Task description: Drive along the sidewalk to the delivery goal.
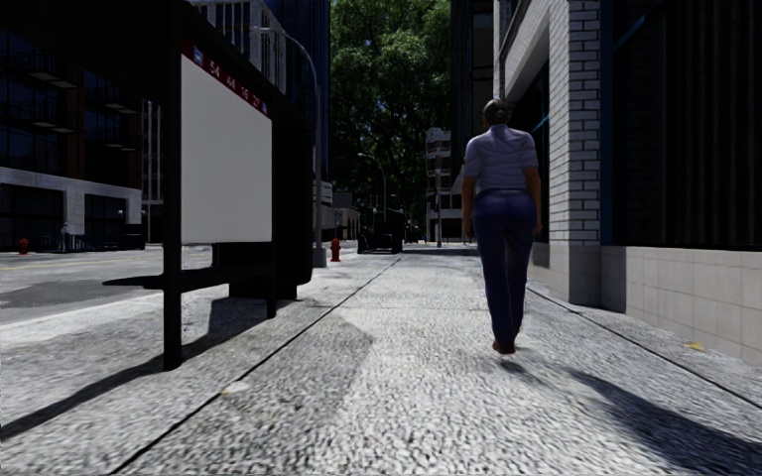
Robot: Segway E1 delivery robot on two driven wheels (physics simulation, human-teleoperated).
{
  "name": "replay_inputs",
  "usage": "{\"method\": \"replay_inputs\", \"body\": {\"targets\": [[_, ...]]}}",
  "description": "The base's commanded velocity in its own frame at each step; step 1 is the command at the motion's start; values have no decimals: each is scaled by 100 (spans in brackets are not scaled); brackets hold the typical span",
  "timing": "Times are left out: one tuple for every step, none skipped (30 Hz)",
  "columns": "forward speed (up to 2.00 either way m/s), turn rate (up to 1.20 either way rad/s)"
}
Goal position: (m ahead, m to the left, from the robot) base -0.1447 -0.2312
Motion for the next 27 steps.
{"method": "replay_inputs", "body": {"targets": [[184,0],[184,0],[156,0],[130,0],[87,0],[44,0],[0,0],[0,0],[0,0],[0,0],[0,0],[0,0],[0,0],[0,0],[0,0],[0,0],[0,0],[0,0],[0,0],[0,0],[0,0],[0,0],[0,0],[0,0],[0,0],[0,0],[0,0]]}}
